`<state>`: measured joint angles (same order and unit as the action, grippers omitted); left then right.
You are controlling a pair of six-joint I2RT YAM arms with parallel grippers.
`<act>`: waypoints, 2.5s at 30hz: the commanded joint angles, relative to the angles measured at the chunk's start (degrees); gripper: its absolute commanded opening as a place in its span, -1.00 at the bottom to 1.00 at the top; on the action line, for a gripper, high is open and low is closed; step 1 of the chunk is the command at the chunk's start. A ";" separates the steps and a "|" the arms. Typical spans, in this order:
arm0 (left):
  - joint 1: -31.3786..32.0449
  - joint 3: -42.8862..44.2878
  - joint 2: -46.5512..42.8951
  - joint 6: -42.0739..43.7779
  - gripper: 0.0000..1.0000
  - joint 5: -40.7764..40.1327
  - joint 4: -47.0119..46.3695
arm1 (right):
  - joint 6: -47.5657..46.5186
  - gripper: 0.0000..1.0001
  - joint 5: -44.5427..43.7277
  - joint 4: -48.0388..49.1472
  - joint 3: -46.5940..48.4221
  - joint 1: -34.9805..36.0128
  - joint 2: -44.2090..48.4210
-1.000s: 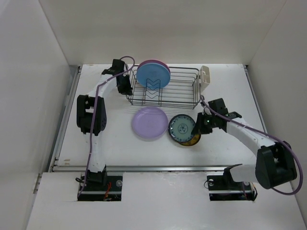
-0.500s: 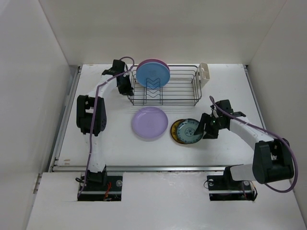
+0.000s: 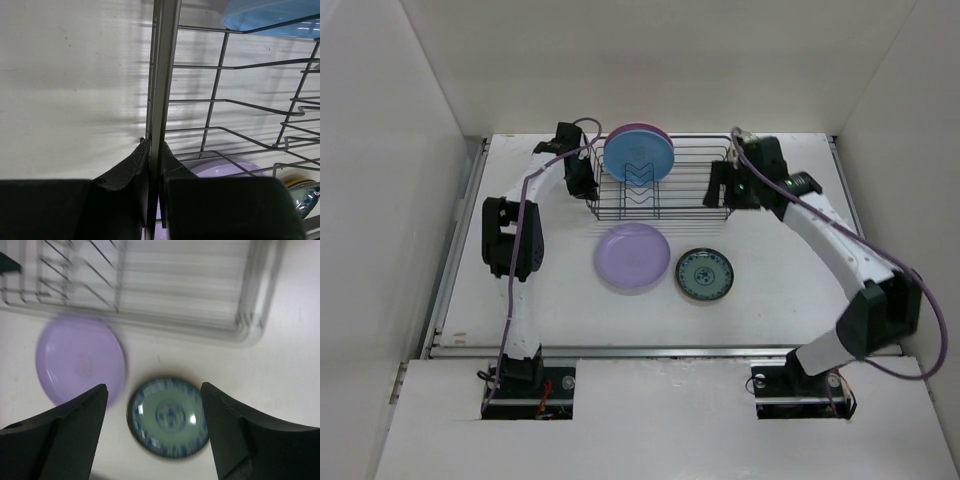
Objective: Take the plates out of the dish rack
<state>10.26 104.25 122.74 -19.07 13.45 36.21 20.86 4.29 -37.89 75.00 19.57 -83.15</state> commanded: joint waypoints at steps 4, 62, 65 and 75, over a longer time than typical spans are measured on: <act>-0.33 3.07 1.45 0.87 -1.00 0.08 6.25 | -18.74 0.45 -9.22 12.38 28.15 5.83 -24.49; -0.33 5.18 2.24 1.93 -1.00 -4.40 7.30 | -18.23 -0.65 13.91 7.39 9.19 16.73 -19.84; -0.33 4.66 1.63 2.46 -1.00 -4.93 6.78 | -18.23 -0.11 11.18 5.73 11.12 17.25 -22.75; -0.33 4.65 1.63 2.46 -1.00 -4.93 6.77 | -18.23 0.40 4.07 8.50 19.04 17.25 -18.29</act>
<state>10.52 108.79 125.19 -14.83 11.94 40.86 2.44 11.31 -33.74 89.73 37.06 -106.32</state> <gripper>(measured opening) 0.039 0.672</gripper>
